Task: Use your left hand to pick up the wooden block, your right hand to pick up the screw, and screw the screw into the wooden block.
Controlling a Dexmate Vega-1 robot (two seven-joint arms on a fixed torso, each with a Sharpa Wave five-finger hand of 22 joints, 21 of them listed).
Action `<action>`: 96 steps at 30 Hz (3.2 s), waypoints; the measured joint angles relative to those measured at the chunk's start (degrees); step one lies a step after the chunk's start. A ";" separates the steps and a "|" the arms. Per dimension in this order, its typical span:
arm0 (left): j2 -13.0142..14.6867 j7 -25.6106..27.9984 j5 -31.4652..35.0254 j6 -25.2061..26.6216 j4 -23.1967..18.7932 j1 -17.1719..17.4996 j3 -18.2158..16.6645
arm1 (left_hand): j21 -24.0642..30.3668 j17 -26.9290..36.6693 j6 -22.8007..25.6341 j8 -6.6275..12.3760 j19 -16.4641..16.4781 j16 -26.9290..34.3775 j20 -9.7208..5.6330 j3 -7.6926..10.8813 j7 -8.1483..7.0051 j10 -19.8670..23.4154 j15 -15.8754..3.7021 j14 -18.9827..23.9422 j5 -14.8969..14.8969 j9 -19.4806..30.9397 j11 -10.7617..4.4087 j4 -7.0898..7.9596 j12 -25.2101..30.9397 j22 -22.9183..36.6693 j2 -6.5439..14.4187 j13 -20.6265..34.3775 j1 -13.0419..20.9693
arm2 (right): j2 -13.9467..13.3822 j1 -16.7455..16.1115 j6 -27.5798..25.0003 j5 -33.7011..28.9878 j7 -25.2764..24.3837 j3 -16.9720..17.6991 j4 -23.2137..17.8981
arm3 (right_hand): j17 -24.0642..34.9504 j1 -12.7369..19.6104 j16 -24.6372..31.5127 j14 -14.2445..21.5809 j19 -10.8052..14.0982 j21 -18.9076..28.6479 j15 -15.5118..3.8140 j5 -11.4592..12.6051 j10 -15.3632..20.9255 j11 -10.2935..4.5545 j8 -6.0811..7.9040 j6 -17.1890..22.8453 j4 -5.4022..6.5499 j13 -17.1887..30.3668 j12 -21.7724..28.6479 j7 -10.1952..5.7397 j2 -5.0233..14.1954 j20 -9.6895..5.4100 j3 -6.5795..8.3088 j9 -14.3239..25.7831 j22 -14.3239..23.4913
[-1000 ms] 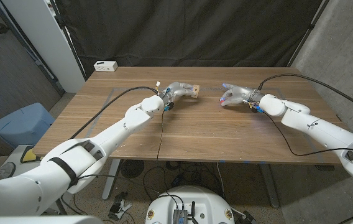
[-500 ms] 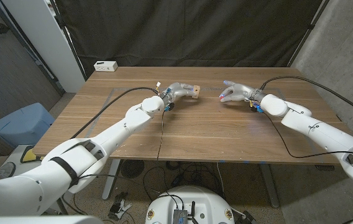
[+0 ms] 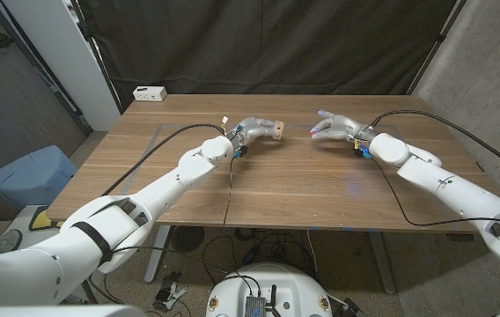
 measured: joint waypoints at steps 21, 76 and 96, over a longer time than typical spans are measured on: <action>-1.22 -0.90 0.02 -1.41 2.25 -1.07 0.49 | 0.00 0.00 -0.17 0.22 0.00 0.00 0.00 -0.04 0.17 -0.01 0.00 0.00 -0.01 -0.05 -0.01 -0.04 -0.23 0.00 0.05 0.05 -0.06 | 1.21 -4.48 -6.02 9.42 -1.96 4.78 -6.23 | 0.00 0.00 0.33 0.71 1.14 0.45 0.71 0.00 0.69 0.70 0.23 0.39 0.24 0.00 0.19 0.41 0.00 0.10 -0.24 0.26 0.00; -8.44 -0.27 -1.05 -9.47 14.56 -4.40 0.61 | 0.00 -0.12 -0.20 0.01 0.00 0.00 0.00 -0.33 0.20 -0.22 0.00 0.00 -0.02 -0.04 -0.01 0.01 -0.77 0.00 0.39 0.33 -0.46 | 13.85 -10.60 -5.37 26.42 -15.49 11.57 -9.31 | -0.02 0.83 0.77 2.86 3.70 0.44 0.81 -0.45 3.25 1.20 1.99 1.72 0.23 0.00 0.18 1.75 0.07 -0.42 -0.24 0.79 -0.01; -13.10 0.14 -2.73 -13.52 22.28 -6.28 0.20 | 0.00 -0.11 -0.26 0.00 0.00 0.00 0.00 -0.43 0.26 0.00 0.00 0.00 0.22 0.00 -0.23 -0.10 -0.98 0.00 0.37 0.26 -0.49 | 19.00 -10.82 -3.29 27.45 -20.49 11.94 -7.68 | -0.02 1.13 0.77 2.86 3.68 0.45 0.81 -0.87 3.25 1.21 1.99 1.72 0.48 0.00 -0.05 1.75 0.39 -0.40 -0.49 1.07 -0.01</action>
